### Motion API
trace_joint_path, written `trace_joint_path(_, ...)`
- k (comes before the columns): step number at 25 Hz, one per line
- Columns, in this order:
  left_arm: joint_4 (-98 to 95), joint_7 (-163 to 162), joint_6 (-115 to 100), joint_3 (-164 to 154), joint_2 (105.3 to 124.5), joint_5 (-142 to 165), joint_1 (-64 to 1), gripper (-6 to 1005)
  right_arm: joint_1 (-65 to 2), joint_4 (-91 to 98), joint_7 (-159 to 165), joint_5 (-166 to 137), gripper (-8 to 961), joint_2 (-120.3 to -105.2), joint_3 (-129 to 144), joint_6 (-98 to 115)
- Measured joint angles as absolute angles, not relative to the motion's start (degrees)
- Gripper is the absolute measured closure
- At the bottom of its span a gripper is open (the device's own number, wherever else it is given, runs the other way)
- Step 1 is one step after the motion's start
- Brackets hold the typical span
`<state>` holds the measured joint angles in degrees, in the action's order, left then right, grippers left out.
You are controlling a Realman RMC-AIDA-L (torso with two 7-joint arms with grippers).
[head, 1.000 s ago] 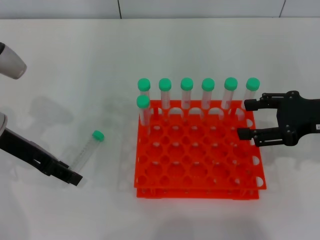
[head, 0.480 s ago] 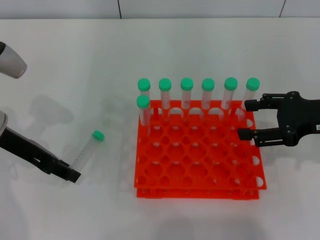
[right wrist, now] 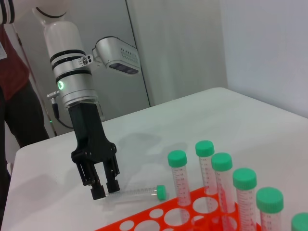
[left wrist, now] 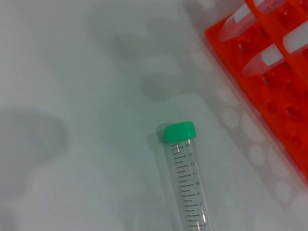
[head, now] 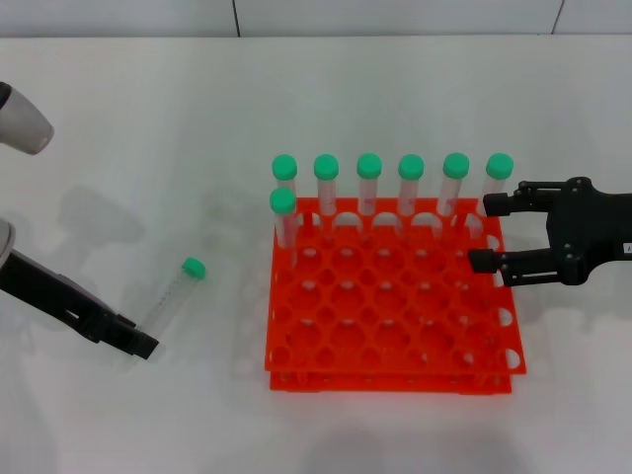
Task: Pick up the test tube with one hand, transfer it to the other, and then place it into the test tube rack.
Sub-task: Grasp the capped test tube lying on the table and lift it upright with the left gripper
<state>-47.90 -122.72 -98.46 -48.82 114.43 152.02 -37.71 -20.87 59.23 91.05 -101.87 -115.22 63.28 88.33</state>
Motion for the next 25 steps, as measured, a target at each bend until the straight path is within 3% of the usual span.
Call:
trace_joint_path(5,-47.9,-122.7,-98.1,-48.9,114.42,152.0,-37.9,513,-20.9,59.2,91.0,-101.9,187,-115.22,63.3,88.3)
trace_joint_path(10,-47.9,-122.8,-97.8,-49.3,114.43,153.2,-38.6,607,-20.9,59.2,91.0,-101.9,188,-115.22,63.3,88.3)
trace_joint_path(25,-45.2,-124.1,-97.7,-51.0,114.54,155.0,-42.0,621,-20.9,58.6,90.1,-101.9,190,-115.22,63.2,87.8)
